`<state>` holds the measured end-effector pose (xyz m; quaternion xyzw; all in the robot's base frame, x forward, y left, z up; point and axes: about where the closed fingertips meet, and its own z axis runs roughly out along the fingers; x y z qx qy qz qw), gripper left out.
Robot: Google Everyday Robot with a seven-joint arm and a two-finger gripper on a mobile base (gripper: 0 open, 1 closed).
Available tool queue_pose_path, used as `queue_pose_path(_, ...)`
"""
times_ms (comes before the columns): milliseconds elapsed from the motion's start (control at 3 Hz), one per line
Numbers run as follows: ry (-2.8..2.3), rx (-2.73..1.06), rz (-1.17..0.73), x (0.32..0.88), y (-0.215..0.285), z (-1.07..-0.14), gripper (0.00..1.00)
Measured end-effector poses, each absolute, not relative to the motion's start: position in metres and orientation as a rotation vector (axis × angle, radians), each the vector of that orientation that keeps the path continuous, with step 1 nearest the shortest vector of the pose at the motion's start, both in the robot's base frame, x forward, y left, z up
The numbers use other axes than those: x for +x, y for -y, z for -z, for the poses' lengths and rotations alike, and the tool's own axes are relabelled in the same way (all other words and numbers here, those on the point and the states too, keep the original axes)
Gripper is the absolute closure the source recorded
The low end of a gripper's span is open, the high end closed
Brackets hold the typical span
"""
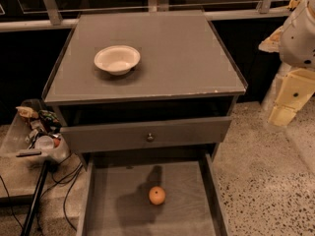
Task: Pick orange from middle drawer and place on counter
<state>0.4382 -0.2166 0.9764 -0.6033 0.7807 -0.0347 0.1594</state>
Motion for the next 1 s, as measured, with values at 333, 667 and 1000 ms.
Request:
queue_pose_path(333, -2.228, -1.723, 0.093, 0.437, 0.215, -0.976, 0.0)
queue_pose_path(667, -2.22, -1.71, 0.005, 0.433, 0.208, -0.954, 0.0)
queue_pose_path(1000, -2.198, -1.678, -0.138, 0.424, 0.198, -0.914, 0.0)
